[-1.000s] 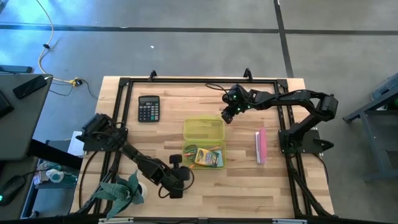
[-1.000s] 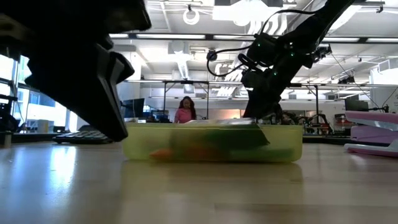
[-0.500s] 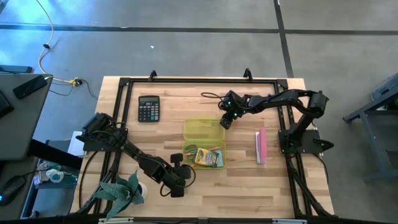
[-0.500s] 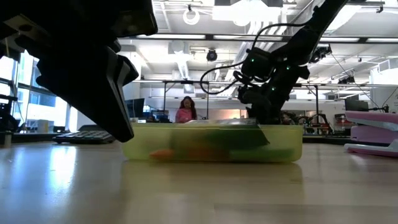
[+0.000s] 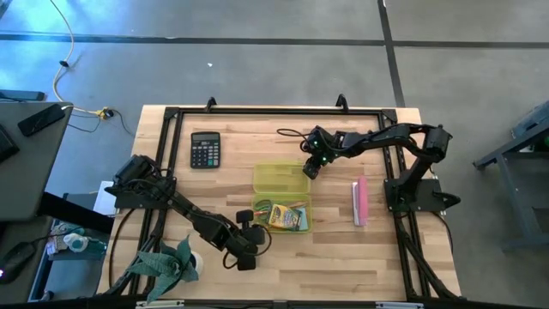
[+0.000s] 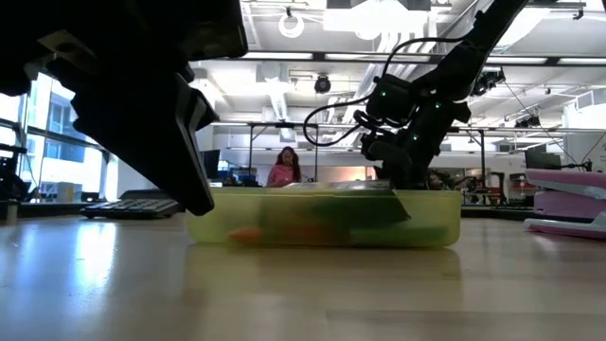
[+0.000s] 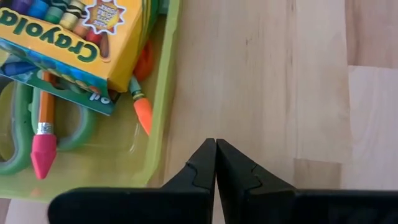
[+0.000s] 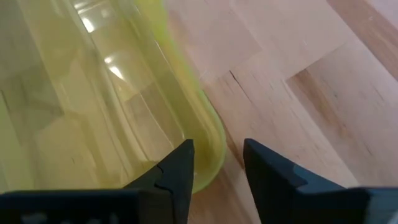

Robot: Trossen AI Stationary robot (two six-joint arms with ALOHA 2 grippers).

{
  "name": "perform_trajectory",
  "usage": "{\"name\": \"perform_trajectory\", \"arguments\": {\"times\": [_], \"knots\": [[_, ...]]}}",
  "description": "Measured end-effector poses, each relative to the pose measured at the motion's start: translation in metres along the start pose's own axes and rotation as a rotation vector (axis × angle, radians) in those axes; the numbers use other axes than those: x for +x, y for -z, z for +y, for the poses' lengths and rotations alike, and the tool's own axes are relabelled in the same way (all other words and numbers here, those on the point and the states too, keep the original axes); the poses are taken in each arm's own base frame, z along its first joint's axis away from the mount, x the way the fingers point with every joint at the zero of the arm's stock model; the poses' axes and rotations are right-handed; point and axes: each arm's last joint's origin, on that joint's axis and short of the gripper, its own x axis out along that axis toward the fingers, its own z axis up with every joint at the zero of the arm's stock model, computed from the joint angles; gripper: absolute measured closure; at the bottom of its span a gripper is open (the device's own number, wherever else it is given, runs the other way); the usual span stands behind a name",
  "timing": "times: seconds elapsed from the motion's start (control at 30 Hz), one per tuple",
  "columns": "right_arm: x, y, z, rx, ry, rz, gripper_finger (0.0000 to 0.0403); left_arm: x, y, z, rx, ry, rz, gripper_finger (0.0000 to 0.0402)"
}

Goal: Pack school essentials
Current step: Close the yellow supply box

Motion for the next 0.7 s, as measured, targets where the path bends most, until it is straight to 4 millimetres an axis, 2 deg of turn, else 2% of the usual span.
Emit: {"name": "perform_trajectory", "arguments": {"times": [0.43,0.7], "knots": [[-0.0002,-0.0005,0.0001,-0.001,0.001,-0.002,0.0386,0.0014,-0.002,0.0035,-0.01,-0.003,0.003,0.0401],[-0.0003,-0.0005,0.0002,-0.008,0.002,-0.003,0.0399,0.0014,-0.0026,0.0031,-0.014,0.001,-0.004,0.0401]]}}
